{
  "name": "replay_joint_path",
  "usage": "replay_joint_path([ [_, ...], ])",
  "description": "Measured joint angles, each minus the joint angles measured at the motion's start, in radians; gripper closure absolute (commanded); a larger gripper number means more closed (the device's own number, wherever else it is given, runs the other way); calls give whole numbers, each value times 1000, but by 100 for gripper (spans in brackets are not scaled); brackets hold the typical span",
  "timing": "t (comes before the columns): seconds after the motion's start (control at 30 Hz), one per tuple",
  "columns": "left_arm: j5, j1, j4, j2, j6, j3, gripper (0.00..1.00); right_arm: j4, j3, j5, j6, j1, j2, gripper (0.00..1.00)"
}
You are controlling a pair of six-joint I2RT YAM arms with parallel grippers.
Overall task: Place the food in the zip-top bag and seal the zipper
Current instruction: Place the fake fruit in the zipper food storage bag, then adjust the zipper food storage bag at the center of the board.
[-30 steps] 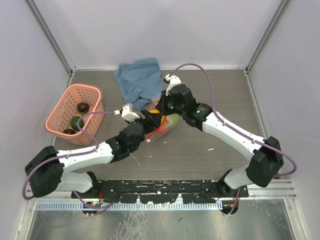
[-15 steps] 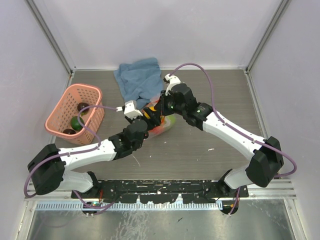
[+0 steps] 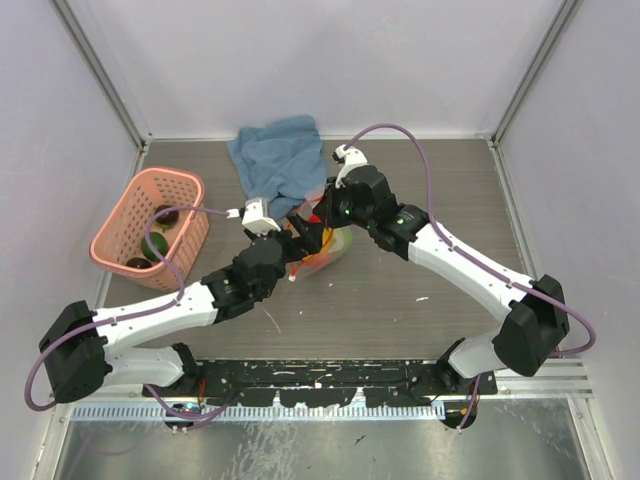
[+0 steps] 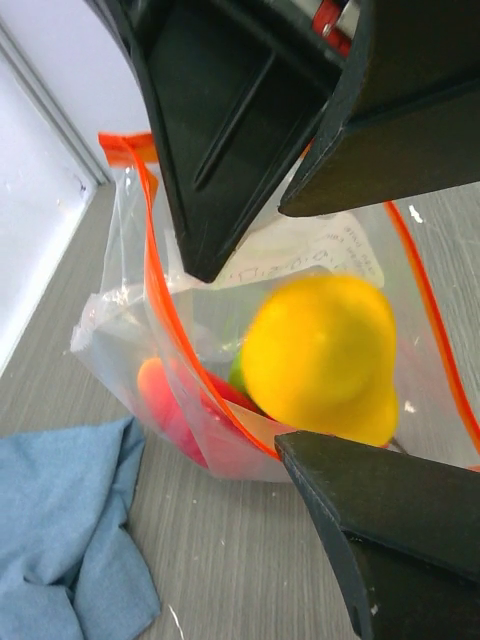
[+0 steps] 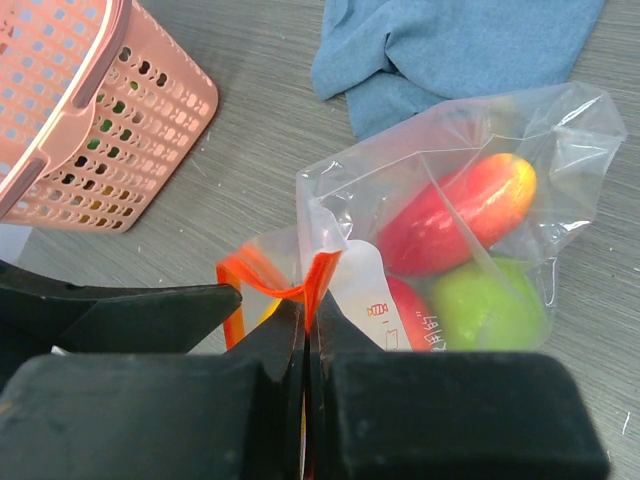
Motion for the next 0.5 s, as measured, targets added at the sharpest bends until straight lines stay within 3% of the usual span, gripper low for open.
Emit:
replay_joint_path([
  [0.3,49,0,-3,1,16,0,6,1,-2,5,3,-6,-2,99],
  [0.5,73,0,-103,-38,25,6,5,1,-2,6,2,-20,-2,99],
])
